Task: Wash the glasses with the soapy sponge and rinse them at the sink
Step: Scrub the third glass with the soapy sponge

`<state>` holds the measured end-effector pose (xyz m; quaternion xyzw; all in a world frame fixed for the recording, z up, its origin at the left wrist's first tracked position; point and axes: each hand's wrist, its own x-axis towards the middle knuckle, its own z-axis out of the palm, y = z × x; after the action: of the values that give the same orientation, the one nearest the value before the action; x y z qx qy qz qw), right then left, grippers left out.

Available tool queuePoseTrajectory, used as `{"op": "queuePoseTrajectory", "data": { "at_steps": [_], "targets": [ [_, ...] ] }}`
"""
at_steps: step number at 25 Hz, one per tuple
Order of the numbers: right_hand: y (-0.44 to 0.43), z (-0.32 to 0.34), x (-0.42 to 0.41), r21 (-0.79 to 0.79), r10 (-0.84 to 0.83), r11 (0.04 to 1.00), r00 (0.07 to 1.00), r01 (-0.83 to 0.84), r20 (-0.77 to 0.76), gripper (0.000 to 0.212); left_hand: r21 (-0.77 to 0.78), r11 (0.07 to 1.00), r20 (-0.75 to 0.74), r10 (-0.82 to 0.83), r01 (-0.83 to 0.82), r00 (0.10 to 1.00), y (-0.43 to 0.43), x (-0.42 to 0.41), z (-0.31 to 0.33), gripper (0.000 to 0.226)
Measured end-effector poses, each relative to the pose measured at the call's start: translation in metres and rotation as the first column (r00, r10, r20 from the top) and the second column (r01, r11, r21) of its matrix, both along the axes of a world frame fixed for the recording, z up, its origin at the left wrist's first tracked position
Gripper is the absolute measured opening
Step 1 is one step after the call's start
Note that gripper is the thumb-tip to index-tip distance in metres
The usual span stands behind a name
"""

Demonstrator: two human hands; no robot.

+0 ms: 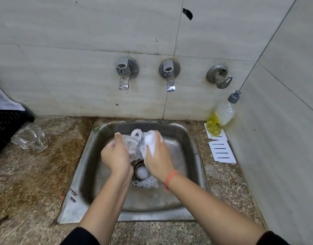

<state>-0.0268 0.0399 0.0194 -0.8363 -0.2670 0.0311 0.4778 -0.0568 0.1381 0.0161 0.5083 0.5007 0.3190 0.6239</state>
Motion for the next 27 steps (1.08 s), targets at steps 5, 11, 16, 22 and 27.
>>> {"op": "queuePoseTrajectory", "data": {
  "at_steps": [5,11,16,22,27],
  "targets": [
    [0.018,-0.013,0.016,0.246,0.149,0.951,0.42,0.187,-0.895,0.053,0.632,0.774,0.034,-0.079,0.04,0.996,-0.013,-0.01,-0.007,0.05],
    [0.003,-0.018,0.03,0.388,0.373,0.92,0.165,0.064,-0.913,0.046,0.986,0.096,-0.118,-0.208,0.14,0.971,0.0,-0.011,-0.023,0.057],
    [-0.011,-0.015,0.04,0.219,0.231,0.968,0.087,-0.125,-0.969,0.034,0.985,-0.128,-0.148,-0.283,0.116,0.948,0.007,-0.012,-0.021,0.055],
    [-0.016,0.001,0.054,-0.065,-0.04,0.998,0.558,-0.024,-0.829,0.047,0.878,0.379,-0.221,-0.223,0.293,0.949,0.0,-0.011,-0.02,0.048],
    [-0.007,-0.006,0.048,0.381,0.32,0.913,0.325,0.146,-0.89,0.054,-0.035,0.967,0.064,-0.251,0.254,0.966,0.002,0.001,-0.01,0.041]
  ]
}}
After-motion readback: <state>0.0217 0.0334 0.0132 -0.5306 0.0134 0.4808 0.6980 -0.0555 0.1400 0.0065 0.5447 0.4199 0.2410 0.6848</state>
